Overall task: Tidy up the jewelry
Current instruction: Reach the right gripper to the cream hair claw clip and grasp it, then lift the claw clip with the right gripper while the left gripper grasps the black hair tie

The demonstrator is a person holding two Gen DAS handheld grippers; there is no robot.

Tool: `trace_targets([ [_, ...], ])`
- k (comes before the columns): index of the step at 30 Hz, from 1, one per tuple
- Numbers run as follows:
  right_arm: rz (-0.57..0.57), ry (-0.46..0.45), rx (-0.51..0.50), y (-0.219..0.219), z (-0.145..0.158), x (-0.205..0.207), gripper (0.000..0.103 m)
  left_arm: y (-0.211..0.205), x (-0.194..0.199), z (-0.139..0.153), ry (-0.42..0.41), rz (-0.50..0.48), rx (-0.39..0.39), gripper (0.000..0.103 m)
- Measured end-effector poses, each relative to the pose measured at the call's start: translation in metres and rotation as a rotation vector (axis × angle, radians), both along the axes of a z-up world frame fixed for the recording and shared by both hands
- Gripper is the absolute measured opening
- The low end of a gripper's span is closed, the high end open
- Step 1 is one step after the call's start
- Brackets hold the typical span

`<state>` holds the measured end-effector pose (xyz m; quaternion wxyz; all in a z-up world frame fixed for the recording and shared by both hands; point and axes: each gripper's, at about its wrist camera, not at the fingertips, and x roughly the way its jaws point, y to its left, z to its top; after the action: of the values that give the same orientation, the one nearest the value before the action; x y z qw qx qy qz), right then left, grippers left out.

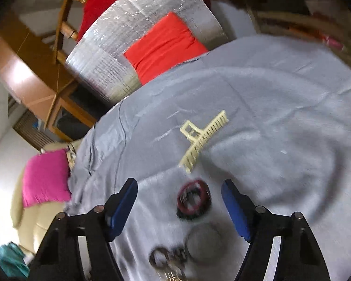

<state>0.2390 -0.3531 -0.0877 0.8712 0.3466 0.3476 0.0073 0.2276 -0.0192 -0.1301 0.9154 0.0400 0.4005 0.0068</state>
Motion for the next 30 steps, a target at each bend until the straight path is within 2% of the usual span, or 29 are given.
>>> trace_targets([
  [3, -0.009, 0.030, 0.106, -0.011, -0.020, 0.039, 0.077, -0.006, 0.005, -0.005, 0.004, -0.012, 0.040, 0.103],
  [7, -0.070, 0.079, 0.183, -0.026, -0.041, 0.079, 0.076, -0.015, 0.011, -0.012, 0.035, -0.045, 0.045, 0.103],
  [16, -0.220, 0.191, 0.267, -0.056, -0.085, 0.127, 0.059, -0.024, 0.021, -0.017, 0.072, -0.115, 0.021, 0.103],
  [19, -0.243, 0.207, 0.244, -0.060, -0.090, 0.136, 0.045, -0.020, 0.025, -0.019, 0.090, -0.144, -0.007, 0.103],
  [22, -0.240, 0.218, 0.195, -0.060, -0.090, 0.140, 0.029, -0.019, 0.027, -0.021, 0.089, -0.159, 0.000, 0.103],
  [24, -0.232, 0.208, 0.184, -0.057, -0.089, 0.139, 0.029, -0.018, 0.027, -0.021, 0.090, -0.177, -0.014, 0.102],
  [26, -0.212, 0.190, 0.188, -0.058, -0.087, 0.137, 0.024, -0.018, 0.026, -0.018, 0.087, -0.206, -0.039, 0.101],
  [30, -0.174, 0.145, 0.209, -0.055, -0.079, 0.127, 0.018, -0.029, 0.018, -0.013, 0.091, -0.324, -0.077, 0.100],
])
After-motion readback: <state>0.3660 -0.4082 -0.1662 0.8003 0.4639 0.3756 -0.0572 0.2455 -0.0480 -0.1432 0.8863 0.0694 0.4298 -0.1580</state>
